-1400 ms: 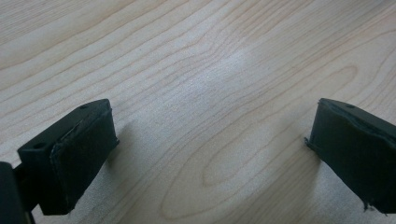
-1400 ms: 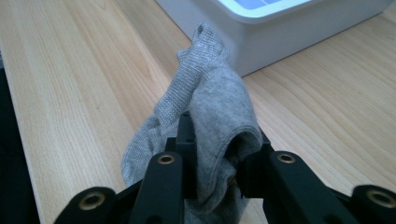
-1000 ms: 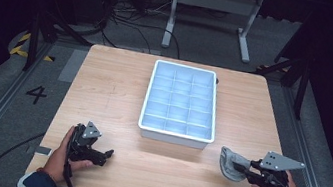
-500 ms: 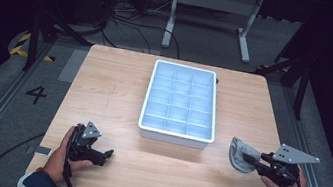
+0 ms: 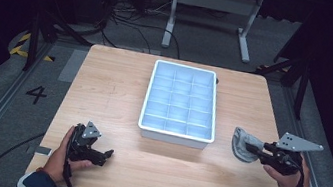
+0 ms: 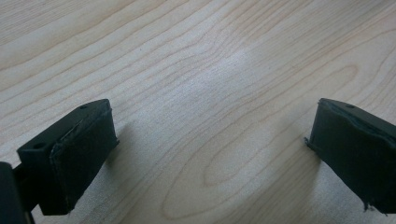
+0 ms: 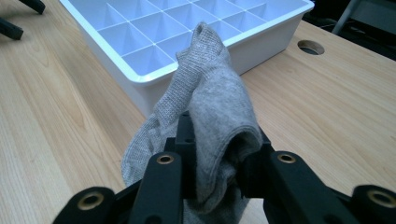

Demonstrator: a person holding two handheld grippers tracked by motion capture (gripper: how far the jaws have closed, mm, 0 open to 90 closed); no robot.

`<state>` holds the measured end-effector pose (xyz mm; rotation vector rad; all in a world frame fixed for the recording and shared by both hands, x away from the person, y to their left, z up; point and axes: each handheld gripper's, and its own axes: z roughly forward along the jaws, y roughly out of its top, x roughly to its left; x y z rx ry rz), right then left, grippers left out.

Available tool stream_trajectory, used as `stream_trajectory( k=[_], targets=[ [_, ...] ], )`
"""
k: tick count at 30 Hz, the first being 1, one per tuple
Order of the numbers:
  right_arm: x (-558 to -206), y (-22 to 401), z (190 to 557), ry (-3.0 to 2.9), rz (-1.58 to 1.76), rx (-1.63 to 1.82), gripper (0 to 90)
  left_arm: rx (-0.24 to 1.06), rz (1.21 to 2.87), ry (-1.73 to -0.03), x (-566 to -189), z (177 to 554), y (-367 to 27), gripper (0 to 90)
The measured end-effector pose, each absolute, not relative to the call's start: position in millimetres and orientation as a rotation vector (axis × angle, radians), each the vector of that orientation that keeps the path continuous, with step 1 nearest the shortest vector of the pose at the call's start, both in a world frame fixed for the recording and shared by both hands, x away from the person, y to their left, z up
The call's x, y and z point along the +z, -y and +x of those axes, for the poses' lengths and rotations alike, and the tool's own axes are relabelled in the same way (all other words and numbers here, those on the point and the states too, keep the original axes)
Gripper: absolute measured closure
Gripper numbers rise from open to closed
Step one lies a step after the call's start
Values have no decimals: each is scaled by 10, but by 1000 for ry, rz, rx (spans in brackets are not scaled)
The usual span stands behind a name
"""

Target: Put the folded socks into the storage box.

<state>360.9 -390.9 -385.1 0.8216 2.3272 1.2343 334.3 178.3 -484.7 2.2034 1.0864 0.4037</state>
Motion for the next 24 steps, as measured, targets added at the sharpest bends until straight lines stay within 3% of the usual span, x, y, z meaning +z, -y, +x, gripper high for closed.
stream_trajectory(
  k=[24],
  targets=[
    [-3517,3511,3903,-2322,705,1199,743,404,2208,-1081,-4846,3346,-1786,8]
  ],
)
